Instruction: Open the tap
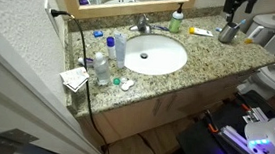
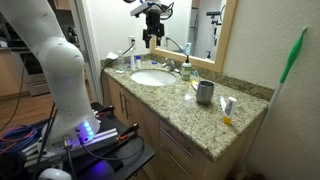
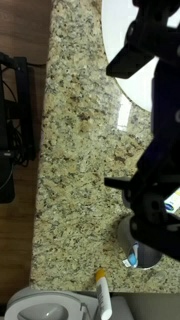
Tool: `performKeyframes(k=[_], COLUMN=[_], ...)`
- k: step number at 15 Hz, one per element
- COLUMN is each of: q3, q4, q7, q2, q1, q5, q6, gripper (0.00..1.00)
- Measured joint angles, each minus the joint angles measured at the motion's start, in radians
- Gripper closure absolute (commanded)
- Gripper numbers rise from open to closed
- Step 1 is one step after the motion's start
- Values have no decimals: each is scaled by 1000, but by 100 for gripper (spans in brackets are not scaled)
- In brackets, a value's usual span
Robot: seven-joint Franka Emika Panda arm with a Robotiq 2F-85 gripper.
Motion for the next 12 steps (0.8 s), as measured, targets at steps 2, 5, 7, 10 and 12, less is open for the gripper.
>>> performKeyframes(k=[2, 5, 7, 10, 12], q3=[0, 0, 0, -1, -1], q4=[0, 0, 0, 0, 0], q7=[0, 0, 0, 0, 2], q2=[0, 0, 0, 0, 4], q1=[0, 0, 0, 1, 8], q5=[0, 0, 0, 0, 0], q6=[0, 0, 0, 0, 0], gripper=[0, 0, 0, 0, 0])
